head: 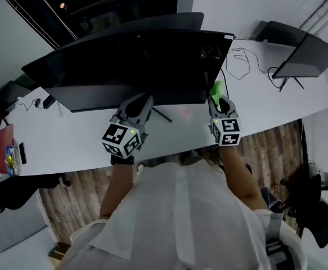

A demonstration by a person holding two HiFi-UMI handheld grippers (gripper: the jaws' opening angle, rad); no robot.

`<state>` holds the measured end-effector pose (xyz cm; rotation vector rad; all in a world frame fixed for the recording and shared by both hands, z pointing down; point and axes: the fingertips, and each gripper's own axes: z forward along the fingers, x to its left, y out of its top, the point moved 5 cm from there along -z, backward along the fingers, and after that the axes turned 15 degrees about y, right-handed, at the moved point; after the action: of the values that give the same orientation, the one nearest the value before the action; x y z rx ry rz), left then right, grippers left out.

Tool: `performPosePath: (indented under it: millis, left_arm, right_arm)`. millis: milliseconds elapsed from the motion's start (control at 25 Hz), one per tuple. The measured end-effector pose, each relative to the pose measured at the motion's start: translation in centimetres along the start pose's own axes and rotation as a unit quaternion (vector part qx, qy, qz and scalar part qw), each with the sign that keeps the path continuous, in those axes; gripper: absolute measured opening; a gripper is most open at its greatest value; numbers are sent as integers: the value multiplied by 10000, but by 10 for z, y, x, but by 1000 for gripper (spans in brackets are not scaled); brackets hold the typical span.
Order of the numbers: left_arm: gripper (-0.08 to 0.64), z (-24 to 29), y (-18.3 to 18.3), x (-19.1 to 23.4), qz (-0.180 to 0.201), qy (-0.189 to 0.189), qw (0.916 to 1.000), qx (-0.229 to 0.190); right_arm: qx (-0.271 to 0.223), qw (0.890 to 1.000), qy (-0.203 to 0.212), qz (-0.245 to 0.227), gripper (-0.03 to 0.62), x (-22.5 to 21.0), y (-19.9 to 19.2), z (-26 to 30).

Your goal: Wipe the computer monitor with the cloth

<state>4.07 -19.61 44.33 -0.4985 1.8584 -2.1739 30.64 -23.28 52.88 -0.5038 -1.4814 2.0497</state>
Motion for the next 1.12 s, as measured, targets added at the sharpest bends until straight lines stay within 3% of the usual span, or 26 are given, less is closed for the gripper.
performPosePath:
  millis: [680, 1120]
  left_arm:
    - [29, -8, -11, 5, -68, 4, 9999, 98]
    - [29, -13, -13, 13, -85, -19, 9999, 102]
  right_arm:
    - [862, 9951, 67, 479, 71, 11, -55, 9]
    - [1048, 9913, 21, 797, 71, 19, -62, 9]
